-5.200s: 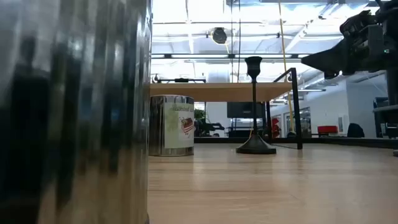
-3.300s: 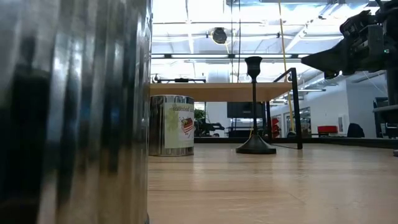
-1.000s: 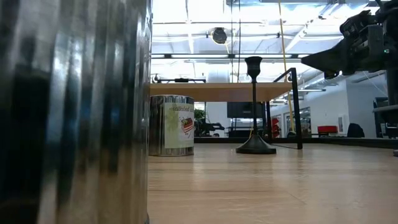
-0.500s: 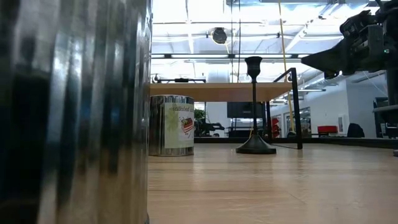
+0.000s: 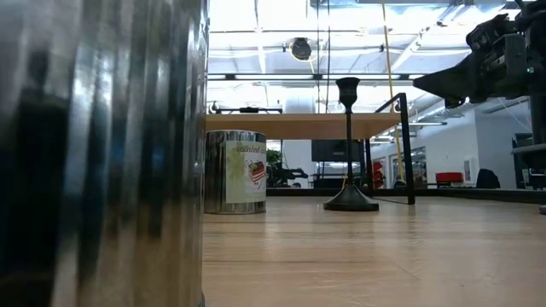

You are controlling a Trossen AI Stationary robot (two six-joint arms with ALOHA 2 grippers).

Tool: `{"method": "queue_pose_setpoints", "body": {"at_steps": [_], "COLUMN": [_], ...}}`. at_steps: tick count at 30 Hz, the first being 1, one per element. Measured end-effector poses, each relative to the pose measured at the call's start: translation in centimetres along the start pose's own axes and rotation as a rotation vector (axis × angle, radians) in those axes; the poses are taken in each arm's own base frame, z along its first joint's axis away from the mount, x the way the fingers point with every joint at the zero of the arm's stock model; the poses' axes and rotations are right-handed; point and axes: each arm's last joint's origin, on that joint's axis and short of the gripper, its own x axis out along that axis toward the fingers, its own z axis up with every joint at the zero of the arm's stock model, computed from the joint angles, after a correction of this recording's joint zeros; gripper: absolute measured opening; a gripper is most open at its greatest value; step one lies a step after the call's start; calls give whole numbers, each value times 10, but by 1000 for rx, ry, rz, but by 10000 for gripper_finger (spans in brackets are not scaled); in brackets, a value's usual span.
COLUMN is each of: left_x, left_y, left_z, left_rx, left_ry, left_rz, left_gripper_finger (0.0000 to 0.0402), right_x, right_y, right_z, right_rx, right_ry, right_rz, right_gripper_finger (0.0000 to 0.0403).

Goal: Pick & Place candle stick holders

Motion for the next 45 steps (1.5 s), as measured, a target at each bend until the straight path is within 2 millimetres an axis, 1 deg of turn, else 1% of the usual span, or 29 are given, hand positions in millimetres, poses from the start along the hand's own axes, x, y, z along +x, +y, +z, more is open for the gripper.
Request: {"method": "queue_pose_setpoints", "body": {"at_steps": [8, 10, 14, 18, 19, 22, 26, 29, 31, 38, 41, 43, 45], "left_x": [0, 0, 0, 0, 0, 0, 0, 0, 0, 0, 0, 0, -1], "left_y": [0, 0, 0, 0, 0, 0, 1, 1, 1, 1, 1, 1, 2], "left_z": [2, 2, 2, 2, 2, 2, 5, 7, 7, 7, 7, 8, 12], "left_rx": [-4, -4, -4, -2, 6, 65, 107, 108, 116, 144, 144, 142, 130], "left_ry": [-16, -16, -16, -17, -17, -21, -51, -68, -66, -67, -66, -76, -122], "left_rz": [3, 2, 3, 3, 4, 7, 19, 23, 23, 25, 24, 27, 36], "left_gripper_finger": [31, 31, 31, 31, 31, 31, 31, 31, 31, 31, 31, 31, 31], "right_x": [0, 0, 0, -2, -2, -5, -9, -10, -12, -12, -12, -11, -11], "right_y": [0, 0, 0, -1, -1, -1, -1, -1, -1, -1, 1, 3, 4], "right_z": [1, 4, 10, 18, 22, 31, 40, 44, 46, 46, 47, 46, 47], "right_rx": [-7, -12, 25, 62, 42, -92, -114, -99, -60, -28, -52, -77, -92], "right_ry": [-8, -45, -100, -191, -225, -330, -424, -468, -501, -500, -495, -479, -482], "right_rz": [0, -2, 0, 2, 0, -26, -34, -36, -26, -12, 65, 124, 146], "right_gripper_finger": [4, 4, 4, 4, 4, 4, 4, 4, 4, 5, 19, 38, 63]}}
